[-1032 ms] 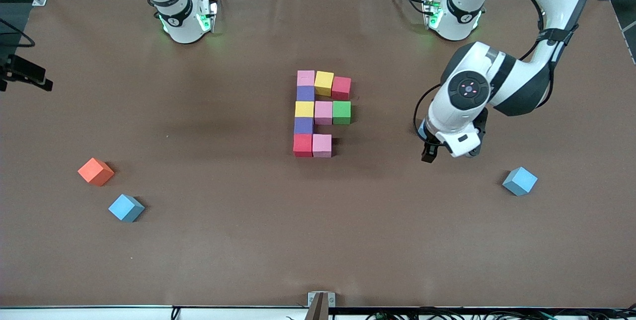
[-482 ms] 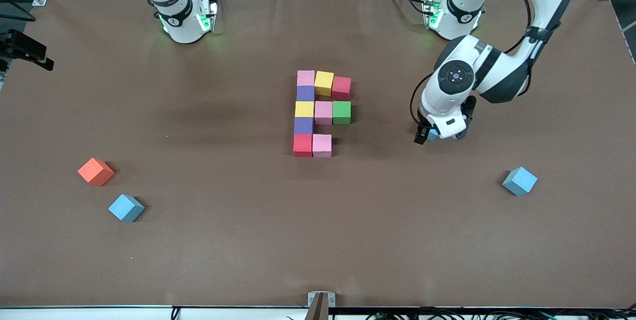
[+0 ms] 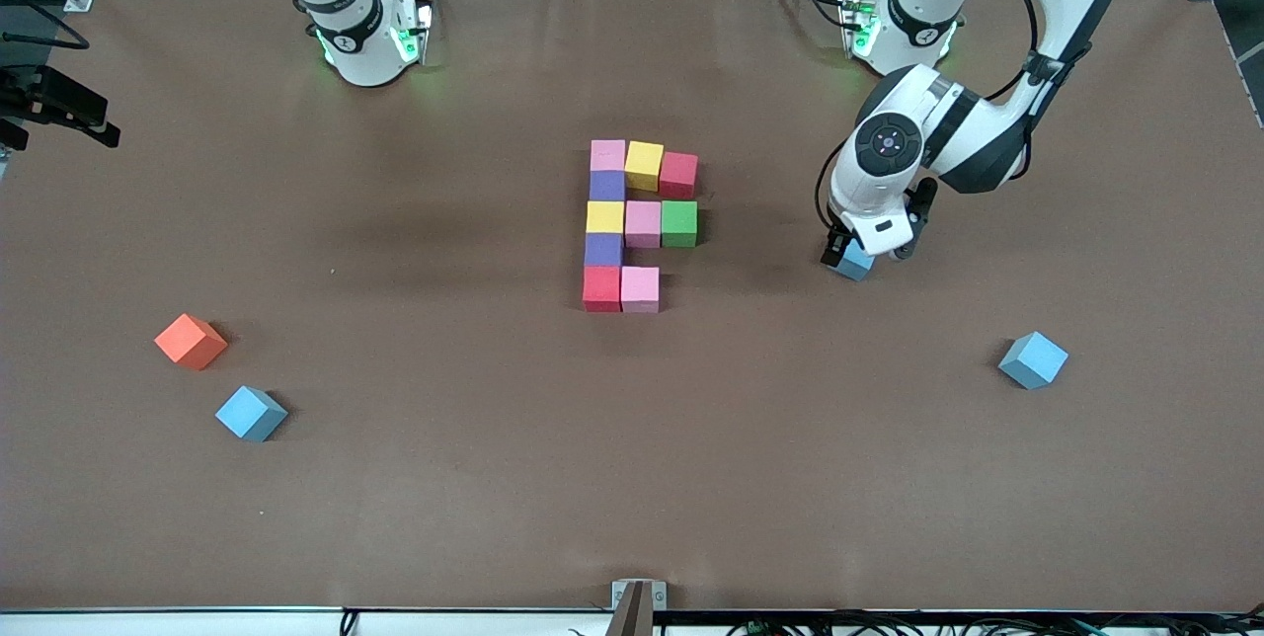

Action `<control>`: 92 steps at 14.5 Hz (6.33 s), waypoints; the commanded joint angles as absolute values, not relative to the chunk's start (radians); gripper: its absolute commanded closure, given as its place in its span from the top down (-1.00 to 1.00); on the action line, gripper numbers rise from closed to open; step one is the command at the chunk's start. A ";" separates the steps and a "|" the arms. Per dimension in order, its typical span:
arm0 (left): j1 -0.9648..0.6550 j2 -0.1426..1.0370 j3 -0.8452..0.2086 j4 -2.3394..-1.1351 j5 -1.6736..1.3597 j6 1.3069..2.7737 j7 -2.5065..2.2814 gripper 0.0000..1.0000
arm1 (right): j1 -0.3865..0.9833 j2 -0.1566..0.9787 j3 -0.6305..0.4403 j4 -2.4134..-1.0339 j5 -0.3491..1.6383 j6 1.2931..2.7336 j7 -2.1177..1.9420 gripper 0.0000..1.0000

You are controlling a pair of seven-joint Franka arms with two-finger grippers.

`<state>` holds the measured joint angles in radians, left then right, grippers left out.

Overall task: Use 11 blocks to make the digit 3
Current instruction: 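Move the left gripper to the light blue block and grasp it, then carry the light blue block to the arrangement with the left gripper, then lower the light blue block beside the pink block and open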

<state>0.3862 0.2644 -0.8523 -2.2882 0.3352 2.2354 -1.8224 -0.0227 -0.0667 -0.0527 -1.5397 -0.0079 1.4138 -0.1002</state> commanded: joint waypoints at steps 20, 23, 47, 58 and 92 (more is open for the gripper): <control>0.518 0.345 -0.850 -2.365 0.495 2.428 -1.776 0.99 | -0.011 -0.103 -0.051 -1.572 0.011 1.420 -0.100 1.00; 0.525 0.359 -0.850 -2.373 0.503 2.437 -1.776 0.99 | -0.011 -0.103 -0.051 -1.572 0.011 1.422 -0.100 1.00; -0.091 0.722 -0.694 -1.744 0.519 2.238 -2.574 -0.68 | -0.005 -0.103 -0.049 -1.560 0.023 1.402 -0.005 1.00; -0.229 0.798 -0.603 -1.635 0.514 2.238 -2.625 -0.64 | -0.002 -0.103 -0.043 -1.559 0.003 1.402 -0.061 1.00; -0.250 0.870 -0.603 -1.557 0.477 2.238 -2.508 0.12 | -0.003 -0.103 -0.038 -1.560 0.000 1.397 -0.063 1.00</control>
